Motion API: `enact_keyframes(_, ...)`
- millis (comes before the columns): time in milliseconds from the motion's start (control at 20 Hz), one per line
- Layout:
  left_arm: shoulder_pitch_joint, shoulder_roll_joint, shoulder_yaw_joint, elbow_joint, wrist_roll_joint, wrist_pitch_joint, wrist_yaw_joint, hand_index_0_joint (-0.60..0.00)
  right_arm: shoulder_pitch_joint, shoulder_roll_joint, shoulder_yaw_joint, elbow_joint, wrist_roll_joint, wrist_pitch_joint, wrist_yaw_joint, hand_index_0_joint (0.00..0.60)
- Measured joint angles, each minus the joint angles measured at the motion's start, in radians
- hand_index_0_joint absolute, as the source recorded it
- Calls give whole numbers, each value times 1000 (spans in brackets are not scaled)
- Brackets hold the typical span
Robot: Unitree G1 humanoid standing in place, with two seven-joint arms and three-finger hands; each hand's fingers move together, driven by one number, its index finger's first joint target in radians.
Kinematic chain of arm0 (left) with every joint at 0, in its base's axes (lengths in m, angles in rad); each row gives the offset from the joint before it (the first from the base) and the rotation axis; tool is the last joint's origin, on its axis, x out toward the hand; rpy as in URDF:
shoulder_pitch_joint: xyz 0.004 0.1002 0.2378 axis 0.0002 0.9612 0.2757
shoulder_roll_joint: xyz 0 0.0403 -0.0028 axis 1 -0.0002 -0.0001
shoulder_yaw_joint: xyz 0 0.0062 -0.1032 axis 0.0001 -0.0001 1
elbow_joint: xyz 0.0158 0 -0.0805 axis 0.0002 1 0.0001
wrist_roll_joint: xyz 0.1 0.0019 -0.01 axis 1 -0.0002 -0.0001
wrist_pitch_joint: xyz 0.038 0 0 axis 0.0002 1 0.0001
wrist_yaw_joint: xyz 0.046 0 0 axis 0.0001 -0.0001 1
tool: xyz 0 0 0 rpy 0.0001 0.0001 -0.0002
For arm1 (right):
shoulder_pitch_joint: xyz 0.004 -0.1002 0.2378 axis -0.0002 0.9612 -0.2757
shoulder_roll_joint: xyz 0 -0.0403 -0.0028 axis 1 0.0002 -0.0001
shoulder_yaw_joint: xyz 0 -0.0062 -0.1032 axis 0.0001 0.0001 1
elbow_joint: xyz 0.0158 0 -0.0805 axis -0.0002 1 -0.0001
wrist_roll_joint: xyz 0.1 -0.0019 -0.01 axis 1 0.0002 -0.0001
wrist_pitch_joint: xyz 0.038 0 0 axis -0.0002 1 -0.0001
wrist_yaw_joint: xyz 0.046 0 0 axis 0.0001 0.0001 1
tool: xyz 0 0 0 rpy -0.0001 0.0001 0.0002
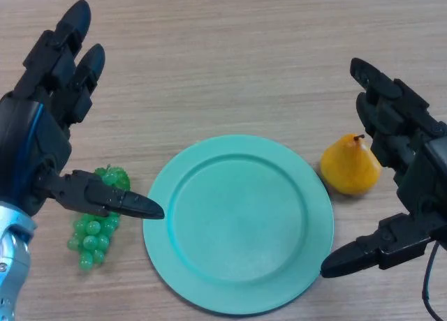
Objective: Pick up the yellow pear and place it on the plate
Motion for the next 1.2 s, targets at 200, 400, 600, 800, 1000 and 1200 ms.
enact_keyframes(200,6,1,30,-7,-8,0,0,0,19,0,-1,-17,-1,0,2,0)
enact_keyframes(400,27,4,43,-9,-36,0,0,0,28,0,-2,-17,-45,-10,1,0)
enact_keyframes(600,31,3,43,-27,-34,-1,0,0,27,1,-1,-3,-44,-42,2,0)
enact_keyframes(800,32,0,38,-22,-32,2,0,0,-54,0,-4,127,-80,-59,-4,0)
enact_keyframes(1000,27,0,37,-3,-28,3,0,0,-172,-36,-14,317,-79,-173,-6,0)
enact_keyframes(1200,25,1,38,-18,-29,40,-5,0,-291,-59,-40,606,-139,-328,-42,0)
